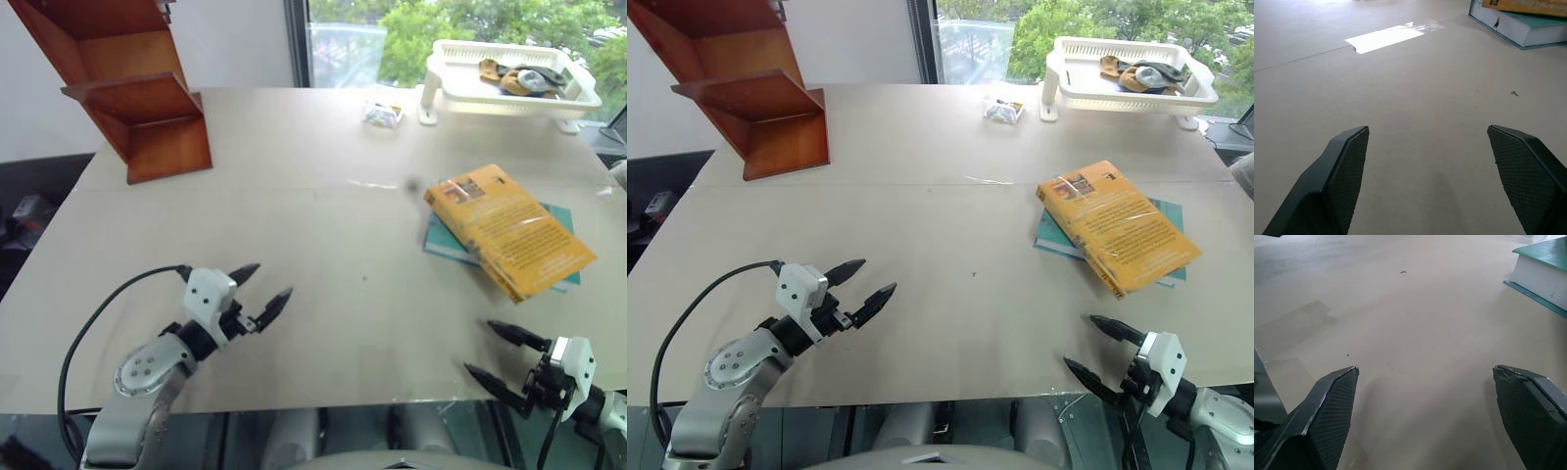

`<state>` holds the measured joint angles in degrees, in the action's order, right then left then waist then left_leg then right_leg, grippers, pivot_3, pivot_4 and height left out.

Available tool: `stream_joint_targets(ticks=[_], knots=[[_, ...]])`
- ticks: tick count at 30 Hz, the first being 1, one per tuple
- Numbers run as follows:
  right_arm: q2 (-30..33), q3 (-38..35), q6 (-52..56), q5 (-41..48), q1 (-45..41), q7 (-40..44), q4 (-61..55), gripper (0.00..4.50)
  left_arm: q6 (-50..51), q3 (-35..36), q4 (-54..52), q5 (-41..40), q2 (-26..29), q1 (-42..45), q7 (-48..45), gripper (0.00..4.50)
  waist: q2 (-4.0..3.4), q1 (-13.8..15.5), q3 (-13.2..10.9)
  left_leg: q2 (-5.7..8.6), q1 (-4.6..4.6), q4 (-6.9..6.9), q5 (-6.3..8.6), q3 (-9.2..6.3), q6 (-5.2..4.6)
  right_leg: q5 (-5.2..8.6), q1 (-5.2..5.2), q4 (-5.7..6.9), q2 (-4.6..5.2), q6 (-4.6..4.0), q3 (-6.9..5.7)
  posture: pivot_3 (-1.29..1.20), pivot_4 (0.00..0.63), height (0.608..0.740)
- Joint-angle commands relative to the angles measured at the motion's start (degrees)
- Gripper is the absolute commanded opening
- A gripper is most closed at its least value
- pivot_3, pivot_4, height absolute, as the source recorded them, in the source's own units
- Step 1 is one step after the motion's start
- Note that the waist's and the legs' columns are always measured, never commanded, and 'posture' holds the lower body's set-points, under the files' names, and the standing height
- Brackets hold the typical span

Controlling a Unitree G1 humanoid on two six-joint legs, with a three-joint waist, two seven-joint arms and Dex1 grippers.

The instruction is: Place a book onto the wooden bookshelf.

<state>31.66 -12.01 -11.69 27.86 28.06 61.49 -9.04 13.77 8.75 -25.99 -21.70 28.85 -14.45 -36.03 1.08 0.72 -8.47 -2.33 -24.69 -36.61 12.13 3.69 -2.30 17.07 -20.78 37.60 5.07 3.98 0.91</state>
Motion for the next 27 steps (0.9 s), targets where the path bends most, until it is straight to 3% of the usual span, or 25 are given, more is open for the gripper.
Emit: stream_joint_targets(ticks=[1, 27], knots=[[0.2, -1.4, -1.1, 0.6, 0.7, 0.3, -0.9, 4.5, -0.6, 0.7, -1.6, -0.2, 0.6, -0.1, -0.4, 4.06, 0.0, 0.0, 0.0, 0.0, 0.0, 0.0, 0.0, 0.0, 0.0, 0.0, 0.0, 0.0, 0.0, 0.0, 0.0, 0.0, 0.15, 0.74], [0.3, -1.5, -2.0, 0.2, 0.0, 0.2, 0.9, 4.5, -1.3, -0.2, -0.1, -0.3, 0.0, 1.7, -1.2, 4.06, 0.0, 0.0, 0.0, 0.0, 0.0, 0.02, 0.0, 0.0, 0.0, 0.0, 0.0, -0.02, 0.0, 0.0, 0.0, 0.0, 0.15, 0.74]])
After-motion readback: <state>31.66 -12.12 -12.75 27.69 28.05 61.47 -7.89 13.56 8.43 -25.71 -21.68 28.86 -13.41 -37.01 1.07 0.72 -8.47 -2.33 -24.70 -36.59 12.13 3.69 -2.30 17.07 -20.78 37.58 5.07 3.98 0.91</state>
